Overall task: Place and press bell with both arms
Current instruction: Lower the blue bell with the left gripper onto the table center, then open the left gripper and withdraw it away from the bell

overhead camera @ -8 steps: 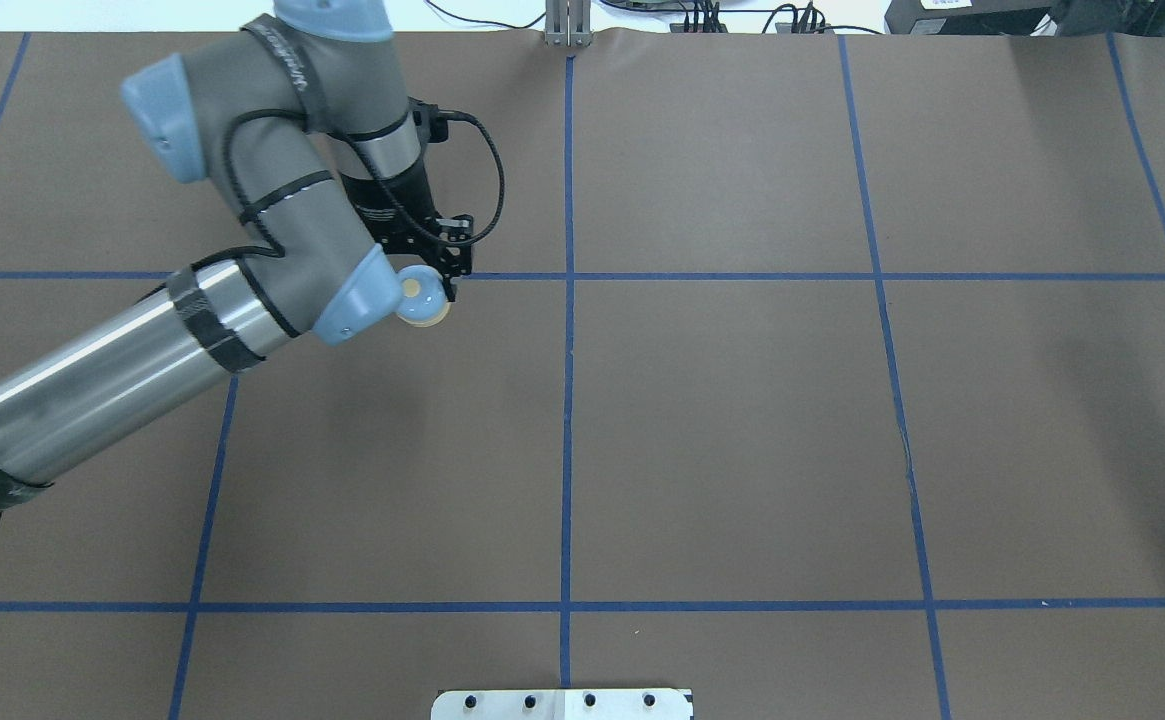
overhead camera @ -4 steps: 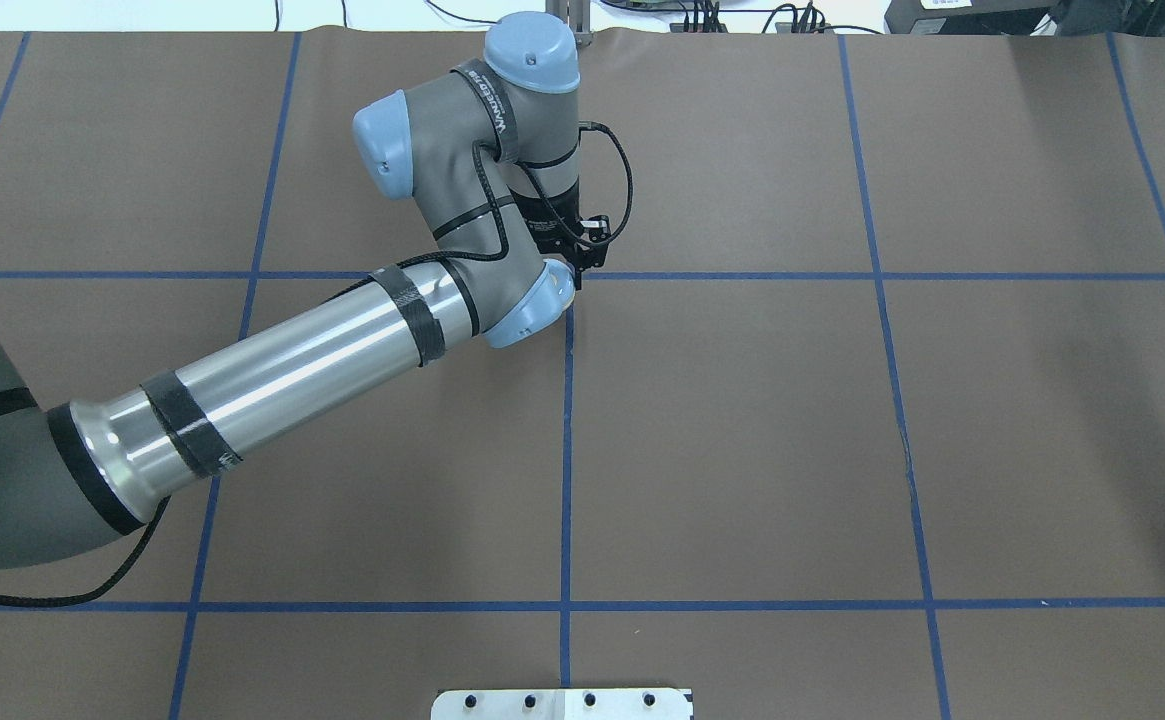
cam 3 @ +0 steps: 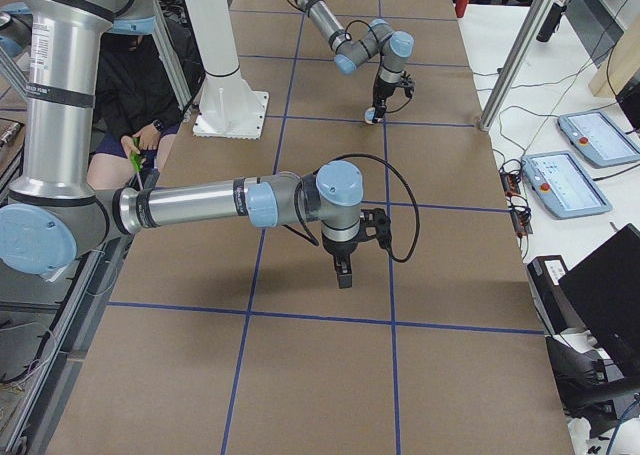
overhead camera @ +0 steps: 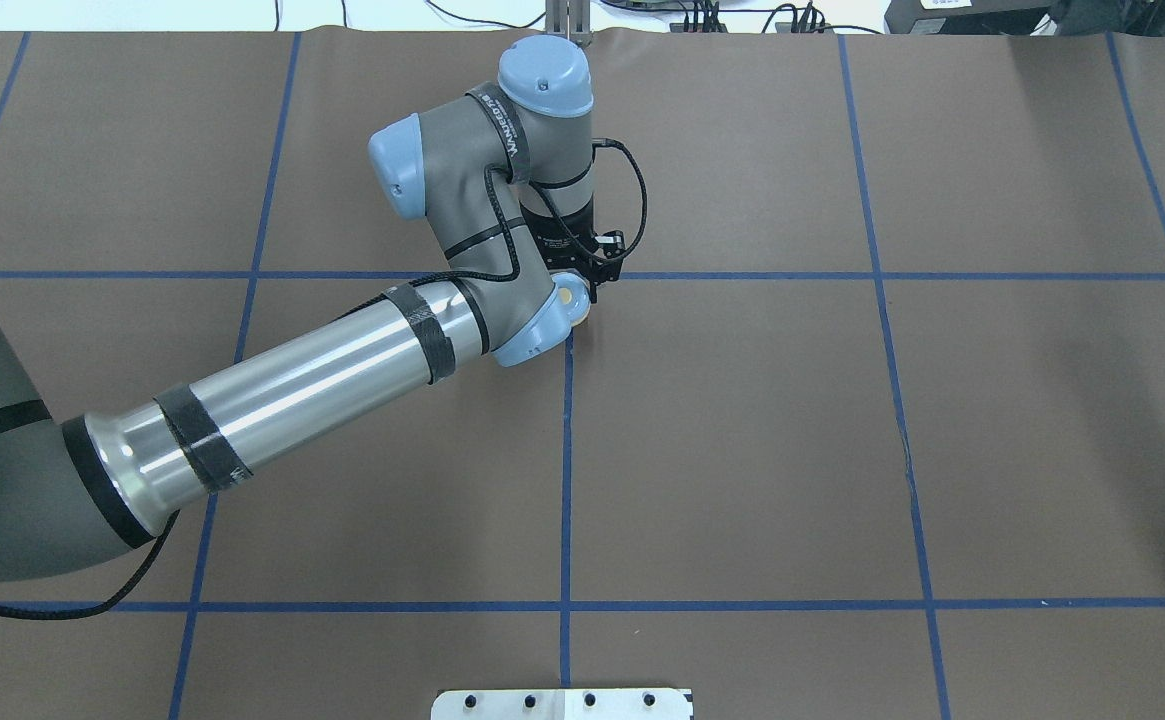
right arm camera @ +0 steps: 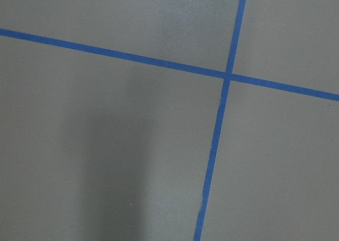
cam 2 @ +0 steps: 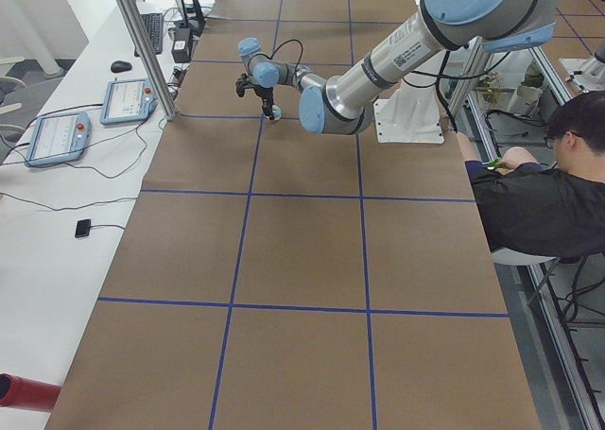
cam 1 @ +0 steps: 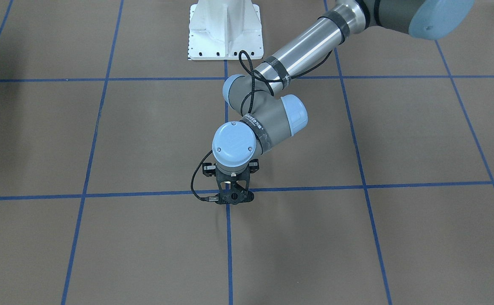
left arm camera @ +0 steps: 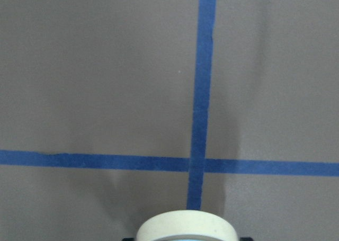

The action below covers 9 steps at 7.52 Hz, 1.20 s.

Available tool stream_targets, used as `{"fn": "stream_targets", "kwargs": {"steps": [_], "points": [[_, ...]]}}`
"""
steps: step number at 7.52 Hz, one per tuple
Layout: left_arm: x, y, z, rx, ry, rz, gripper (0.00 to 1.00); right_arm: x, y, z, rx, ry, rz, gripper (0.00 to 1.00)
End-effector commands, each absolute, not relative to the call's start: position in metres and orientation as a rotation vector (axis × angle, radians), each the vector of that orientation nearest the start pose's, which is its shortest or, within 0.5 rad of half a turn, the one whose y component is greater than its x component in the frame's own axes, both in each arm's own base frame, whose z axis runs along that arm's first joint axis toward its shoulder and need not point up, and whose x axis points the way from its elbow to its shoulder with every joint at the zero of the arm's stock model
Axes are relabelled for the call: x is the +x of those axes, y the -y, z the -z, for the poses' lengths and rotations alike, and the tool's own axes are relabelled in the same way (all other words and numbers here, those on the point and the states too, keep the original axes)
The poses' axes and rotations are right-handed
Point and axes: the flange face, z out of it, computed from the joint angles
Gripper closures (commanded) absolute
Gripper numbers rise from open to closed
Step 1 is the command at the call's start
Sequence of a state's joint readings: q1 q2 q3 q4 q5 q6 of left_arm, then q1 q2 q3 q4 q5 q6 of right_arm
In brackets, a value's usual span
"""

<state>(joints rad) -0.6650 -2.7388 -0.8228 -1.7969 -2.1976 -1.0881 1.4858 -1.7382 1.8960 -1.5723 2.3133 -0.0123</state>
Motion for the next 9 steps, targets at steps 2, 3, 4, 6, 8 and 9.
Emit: {"fn": "stream_targets", "kwargs": {"steps": [2,3,4,6,8,9], "points": [[0.64,0.603,-0.169,-0.14,-0.861,-0.043,0.0,0.03,0.43,-0.578,0.118,0.746,0.148,0.0],[0.626,0.613,-0.163,-0.122,-0.871,-0.036,0.0,0.029,0.43,-0.58,0.111,0.746,0.146,0.0],[0.6,0.63,-0.152,-0.092,-0.894,-0.033,0.0,0.029,0.429,-0.579,0.11,0.755,0.145,0.0],[0.543,0.657,-0.188,0.0,-0.899,-0.104,0.01,0.029,0.442,-0.562,0.164,0.767,0.164,0.0],[0.465,0.672,-0.255,0.094,-0.883,-0.176,0.0,0.027,0.451,-0.55,0.199,0.778,0.191,0.0],[0.426,0.669,-0.299,0.113,-0.876,-0.219,0.01,0.026,0.458,-0.547,0.199,0.787,0.167,0.0]]}}
